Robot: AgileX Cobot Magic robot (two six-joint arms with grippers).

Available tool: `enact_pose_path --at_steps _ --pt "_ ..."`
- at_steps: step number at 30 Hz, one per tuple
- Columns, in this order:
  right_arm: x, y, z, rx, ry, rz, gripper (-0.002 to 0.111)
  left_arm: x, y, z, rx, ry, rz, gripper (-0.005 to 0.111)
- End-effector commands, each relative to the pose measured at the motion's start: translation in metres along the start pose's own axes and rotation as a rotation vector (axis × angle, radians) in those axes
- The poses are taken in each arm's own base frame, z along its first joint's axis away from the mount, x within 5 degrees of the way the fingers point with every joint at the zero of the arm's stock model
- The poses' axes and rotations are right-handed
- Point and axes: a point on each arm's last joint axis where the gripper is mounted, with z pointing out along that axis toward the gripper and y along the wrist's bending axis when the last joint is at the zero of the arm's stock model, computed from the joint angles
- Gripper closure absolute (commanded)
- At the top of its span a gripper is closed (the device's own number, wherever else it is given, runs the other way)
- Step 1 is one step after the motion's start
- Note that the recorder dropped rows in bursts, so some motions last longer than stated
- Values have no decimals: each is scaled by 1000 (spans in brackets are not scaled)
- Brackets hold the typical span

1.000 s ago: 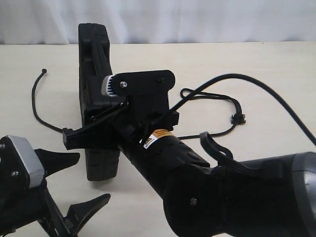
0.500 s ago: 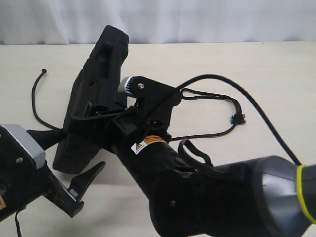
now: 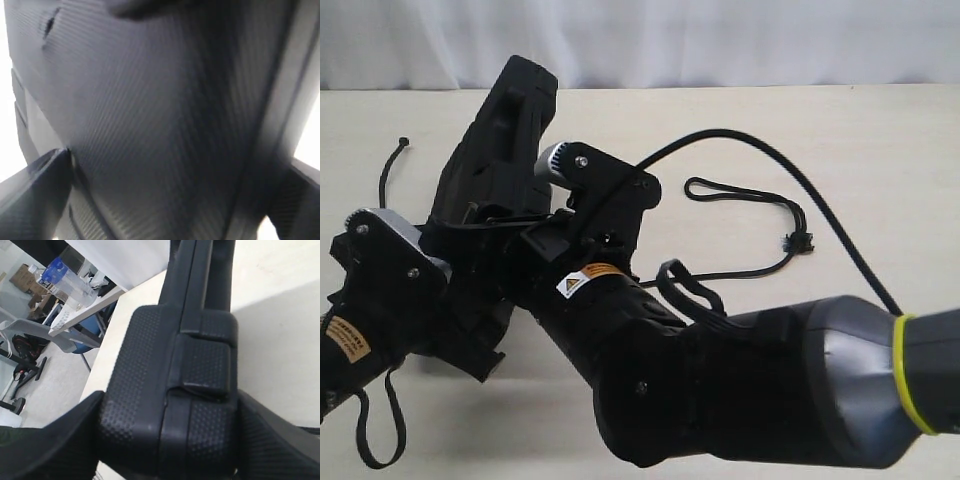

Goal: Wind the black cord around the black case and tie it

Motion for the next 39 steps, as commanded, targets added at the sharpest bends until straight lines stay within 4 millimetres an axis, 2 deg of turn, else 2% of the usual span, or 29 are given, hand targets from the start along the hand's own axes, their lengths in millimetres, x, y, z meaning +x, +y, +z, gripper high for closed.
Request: enact_pose_path --at_steps 1,9,10,11,12,13,14,15,16,17,18,20,22,24,26,27,29,31,32,33,35,38,39 --pt "-7 10 -2 -51 -32 -8 85 8 -6 1 61 102 5 18" --pt "-8 11 -3 -52 -35 -7 85 13 -7 0 72 160 -17 18" --pt "-9 11 -3 -53 -41 -7 85 12 -12 0 139 148 47 27" --pt "-9 11 -3 -53 -41 -7 85 11 -16 -1 187 127 101 48" --pt "-9 11 -3 -53 -46 -7 85 10 -15 0 165 128 79 77" --pt "-9 11 -3 -54 -51 -6 85 9 -13 0 152 121 72 95" --pt "-10 11 -3 -54 -53 -6 85 9 -14 0 152 114 75 106" --pt "-10 11 -3 -54 -52 -11 83 8 -15 0 170 102 91 107" --pt "-10 11 -3 -53 -53 -31 74 7 -15 0 169 93 64 107" --pt "-9 11 -3 -52 -45 -56 57 6 -15 0 166 89 45 107" --pt "-9 11 -3 -54 -32 -56 46 7 -14 1 149 97 27 107" --pt "-19 19 -12 -81 -45 -127 31 9 -14 0 154 124 27 107" --pt "-38 22 -29 -16 -77 -163 31 8 -14 0 155 104 63 107" --pt "-65 16 -47 103 -92 -218 31 4 -13 1 148 58 81 107" --pt "-92 12 -65 154 -83 -339 31 1 -18 0 203 25 142 107" --pt "-119 3 -78 212 -91 -467 31 0 -20 0 217 4 161 107" --pt "-155 -25 -95 290 -145 -585 33 -3 -19 0 207 -23 167 107" --pt "-177 -58 -92 376 -143 -623 45 -2 -19 0 208 -21 158 107" --pt "-194 -83 -86 419 -138 -586 52 -2 -19 0 203 -15 146 107" --pt "-198 -90 -83 403 -127 -567 55 -2 -19 0 204 -12 142 107" --pt "-215 -115 -76 372 -108 -512 67 -1 -19 0 206 -5 125 107" --pt "-232 -143 -59 224 -46 -431 83 -1 -19 0 206 -3 126 107" --pt "-235 -147 -53 148 -26 -390 84 -1 -19 0 205 -6 125 107"
